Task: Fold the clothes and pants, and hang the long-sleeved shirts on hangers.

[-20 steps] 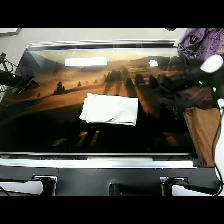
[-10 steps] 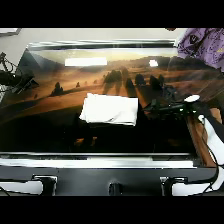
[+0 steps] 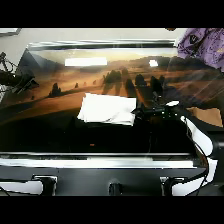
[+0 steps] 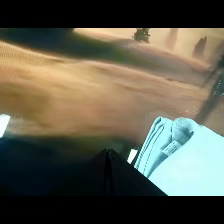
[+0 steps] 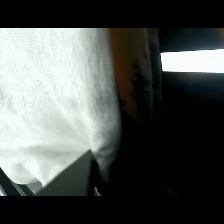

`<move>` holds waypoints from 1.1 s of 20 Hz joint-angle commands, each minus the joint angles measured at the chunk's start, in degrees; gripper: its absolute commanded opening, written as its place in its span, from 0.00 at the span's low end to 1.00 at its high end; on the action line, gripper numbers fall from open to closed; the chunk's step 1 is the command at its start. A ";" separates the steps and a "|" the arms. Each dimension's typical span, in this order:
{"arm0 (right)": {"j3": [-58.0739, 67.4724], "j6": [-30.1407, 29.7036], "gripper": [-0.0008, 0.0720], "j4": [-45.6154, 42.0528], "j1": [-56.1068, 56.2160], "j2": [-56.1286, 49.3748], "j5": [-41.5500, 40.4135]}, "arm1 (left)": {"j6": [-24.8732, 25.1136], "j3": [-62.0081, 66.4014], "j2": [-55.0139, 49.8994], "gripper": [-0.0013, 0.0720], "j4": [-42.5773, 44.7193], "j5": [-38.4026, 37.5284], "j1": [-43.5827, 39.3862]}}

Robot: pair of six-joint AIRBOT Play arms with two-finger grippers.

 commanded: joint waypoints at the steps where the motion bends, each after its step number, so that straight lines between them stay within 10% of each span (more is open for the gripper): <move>1: 0.07 -0.61 0.06 1.70 1.18 0.09 -1.36 | 0.87 -0.02 0.00 0.04 0.00 -0.15 -0.04; 11: 31.71 26.73 0.05 -27.74 -1.18 5.35 6.08 | 0.85 -0.02 0.00 0.04 -0.70 -0.20 -0.15; 22: 51.08 44.19 0.05 -43.89 -21.27 6.93 12.92 | 0.63 -0.02 0.00 0.04 -0.72 -0.20 -2.47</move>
